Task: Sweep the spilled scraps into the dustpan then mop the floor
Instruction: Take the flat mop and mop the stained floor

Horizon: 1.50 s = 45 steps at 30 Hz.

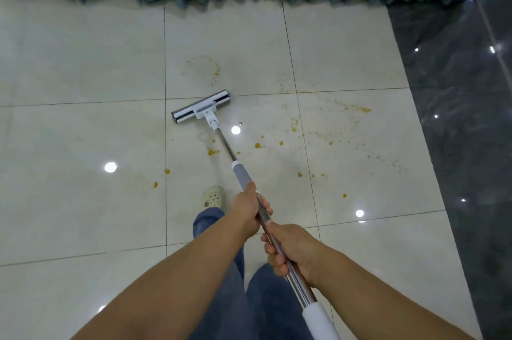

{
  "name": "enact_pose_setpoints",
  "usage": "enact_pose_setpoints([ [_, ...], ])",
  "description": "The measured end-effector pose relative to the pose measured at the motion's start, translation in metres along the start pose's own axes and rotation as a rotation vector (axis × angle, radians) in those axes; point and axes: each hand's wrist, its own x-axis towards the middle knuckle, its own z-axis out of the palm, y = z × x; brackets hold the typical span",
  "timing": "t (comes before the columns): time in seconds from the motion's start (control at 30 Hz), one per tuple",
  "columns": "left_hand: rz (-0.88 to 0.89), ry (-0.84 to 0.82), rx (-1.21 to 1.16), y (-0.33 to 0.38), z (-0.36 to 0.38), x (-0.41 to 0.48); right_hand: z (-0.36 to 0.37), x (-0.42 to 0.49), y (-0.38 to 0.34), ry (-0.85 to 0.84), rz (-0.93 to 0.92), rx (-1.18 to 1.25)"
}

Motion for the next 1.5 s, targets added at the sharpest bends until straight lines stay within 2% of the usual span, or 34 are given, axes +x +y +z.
enact_pose_setpoints([
  [0.5,0.08,-0.018,0.132,0.34,0.013,0.121,0.143,0.114,-0.3,-0.036,-0.056,0.224],
  [0.63,0.1,-0.015,0.164,0.399,0.026,0.137,0.158,0.128,-0.359,-0.058,-0.056,0.236],
  [0.73,0.075,-0.027,0.199,0.415,0.034,0.14,0.156,0.128,-0.374,-0.07,-0.049,0.235],
  [0.9,0.029,-0.029,0.253,0.388,0.045,0.128,0.133,0.117,-0.351,-0.068,-0.006,0.242],
  [1.07,0.009,-0.04,0.293,0.33,0.055,0.109,0.097,0.092,-0.302,-0.048,0.002,0.251],
  [1.23,-0.015,-0.055,0.356,0.226,0.061,0.073,0.05,0.061,-0.206,-0.002,-0.015,0.259],
  [1.5,-0.061,-0.114,0.421,0.016,0.071,-0.011,-0.04,-0.012,-0.018,0.065,0.011,0.363],
])
